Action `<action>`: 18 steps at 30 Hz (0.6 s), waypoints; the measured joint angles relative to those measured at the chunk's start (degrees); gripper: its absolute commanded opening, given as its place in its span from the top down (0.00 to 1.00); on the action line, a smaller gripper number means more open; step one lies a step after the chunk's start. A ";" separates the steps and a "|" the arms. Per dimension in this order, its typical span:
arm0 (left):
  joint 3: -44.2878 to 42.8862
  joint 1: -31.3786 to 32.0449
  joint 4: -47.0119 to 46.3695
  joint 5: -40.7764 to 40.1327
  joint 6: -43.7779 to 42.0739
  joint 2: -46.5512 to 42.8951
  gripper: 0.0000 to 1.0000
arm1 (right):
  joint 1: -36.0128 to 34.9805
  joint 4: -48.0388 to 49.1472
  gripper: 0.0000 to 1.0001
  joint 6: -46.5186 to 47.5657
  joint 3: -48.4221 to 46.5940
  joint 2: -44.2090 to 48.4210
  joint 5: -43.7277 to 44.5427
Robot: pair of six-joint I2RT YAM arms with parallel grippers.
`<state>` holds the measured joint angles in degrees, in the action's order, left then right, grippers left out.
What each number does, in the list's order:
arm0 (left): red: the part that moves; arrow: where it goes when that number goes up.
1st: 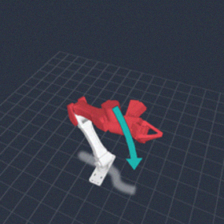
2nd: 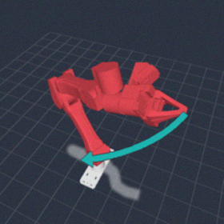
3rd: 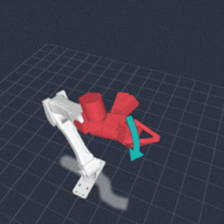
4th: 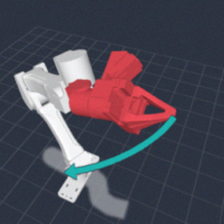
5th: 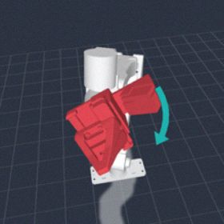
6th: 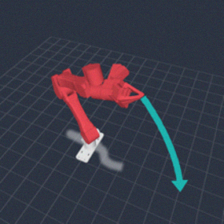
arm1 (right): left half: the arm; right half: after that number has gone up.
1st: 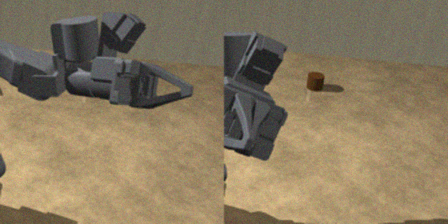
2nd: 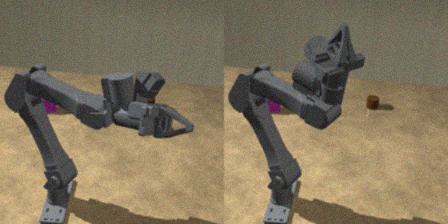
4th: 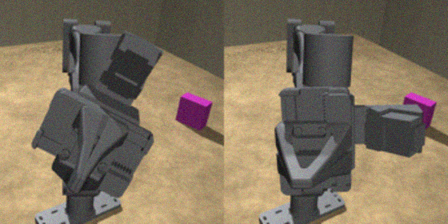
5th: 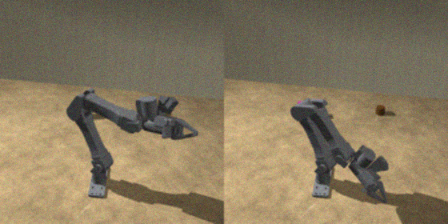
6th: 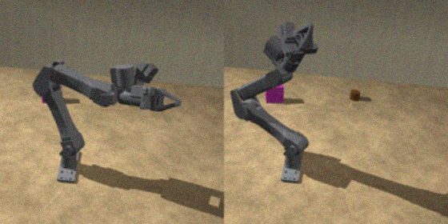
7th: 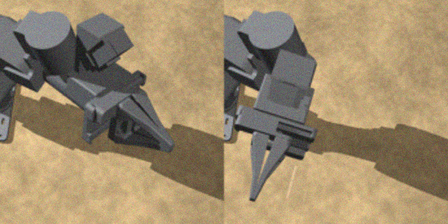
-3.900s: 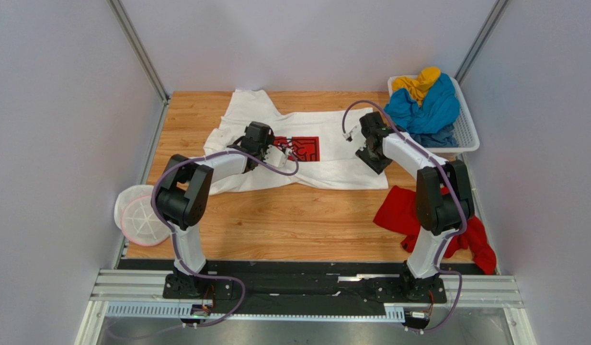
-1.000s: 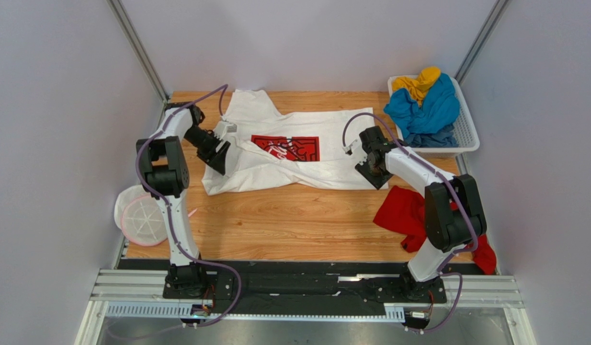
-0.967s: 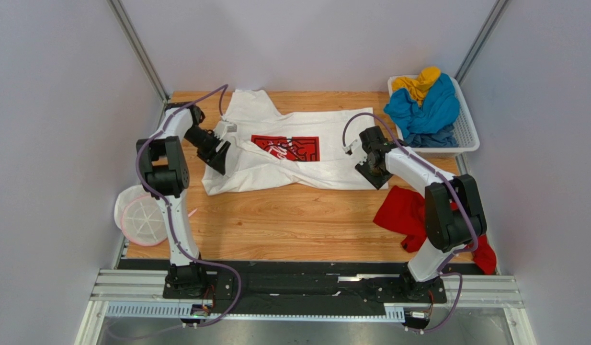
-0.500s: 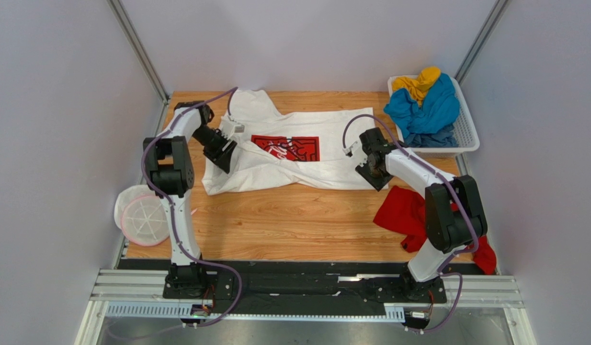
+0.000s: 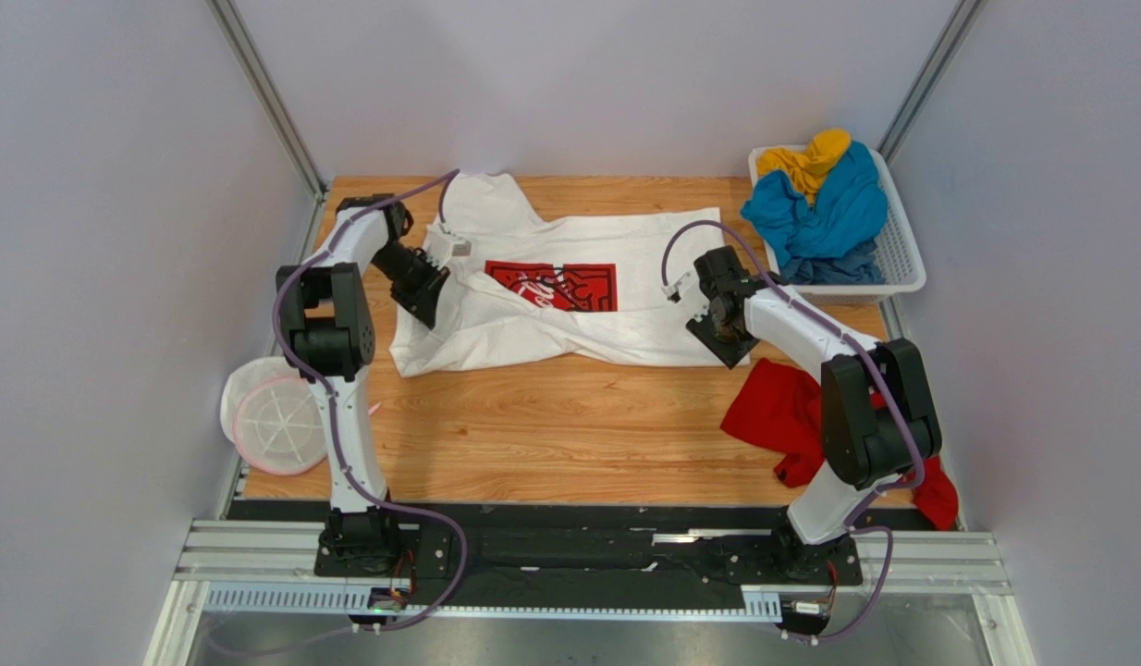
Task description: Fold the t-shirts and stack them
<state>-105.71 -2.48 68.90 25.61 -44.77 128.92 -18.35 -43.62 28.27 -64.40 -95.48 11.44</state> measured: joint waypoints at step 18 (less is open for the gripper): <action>0.22 -0.07 -1.73 -5.90 -0.48 -1.92 1.00 | -0.39 -0.07 0.63 -0.02 0.00 0.02 -0.02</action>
<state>-105.49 -2.55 67.18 19.70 -45.25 127.00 -18.74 -43.68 28.25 -64.40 -95.46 11.42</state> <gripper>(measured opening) 0.007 0.370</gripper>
